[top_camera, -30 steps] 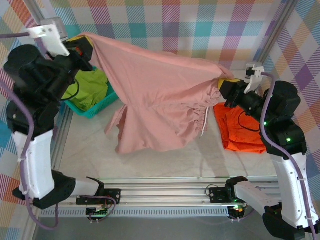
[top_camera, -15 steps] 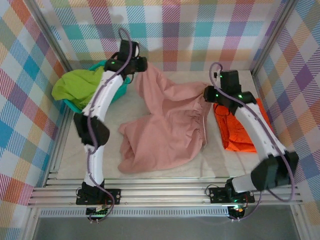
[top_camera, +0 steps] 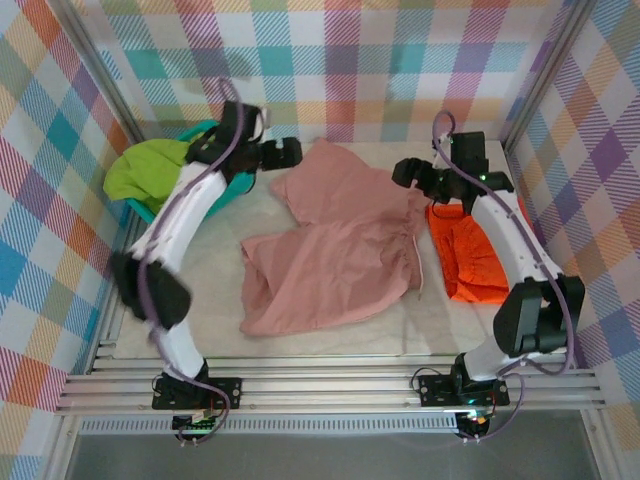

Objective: Fold and stack the shorts

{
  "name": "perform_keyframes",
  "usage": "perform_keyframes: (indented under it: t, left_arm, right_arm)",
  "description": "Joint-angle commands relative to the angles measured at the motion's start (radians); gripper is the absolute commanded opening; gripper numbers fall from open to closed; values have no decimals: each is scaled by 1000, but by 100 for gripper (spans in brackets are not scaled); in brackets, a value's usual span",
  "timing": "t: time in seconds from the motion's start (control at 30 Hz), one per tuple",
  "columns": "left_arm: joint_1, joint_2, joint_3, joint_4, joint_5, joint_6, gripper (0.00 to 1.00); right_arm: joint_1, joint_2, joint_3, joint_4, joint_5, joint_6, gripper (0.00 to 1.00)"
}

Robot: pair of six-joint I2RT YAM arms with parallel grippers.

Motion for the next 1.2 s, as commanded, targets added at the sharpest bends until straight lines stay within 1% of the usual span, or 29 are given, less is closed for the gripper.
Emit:
perform_keyframes:
  t: [0.0,0.07,0.17,0.23,0.33,0.47,0.53,0.67,0.8,1.03,1.17]
  left_arm:
    - [-12,-188,-324,215,39,-151,100]
    - [-20,-258,-495,284,61,-199,100]
    - [-42,-314,-677,330,58,-248,100]
    - [-63,-339,-774,377,57,-275,100]
    - [-97,-333,-868,450,50,-301,100]
    - [-125,-267,-928,525,52,-320,100]
    - [-127,-239,-952,554,35,-329,100]
    - [-124,-190,-974,580,-36,-318,100]
    - [-95,-144,-961,578,-88,-281,100]
    - [33,-75,-900,570,-62,-212,100]
    - [82,-105,-796,495,-46,-136,100]
  right_arm:
    - [48,-20,-98,25,-141,34,88]
    - [77,-42,-161,30,-155,45,89]
    - [115,-83,-257,24,-149,51,89]
    - [122,-108,-310,11,-136,54,89]
    - [122,-135,-394,13,-143,61,89]
    - [122,-140,-480,7,-166,78,89]
    - [122,-128,-516,16,-162,79,89]
    - [122,-77,-549,6,-142,59,89]
    - [121,-51,-560,-1,-115,34,89]
    - [121,-9,-555,-13,-91,-2,89]
    - [122,2,-553,-14,-86,-19,89]
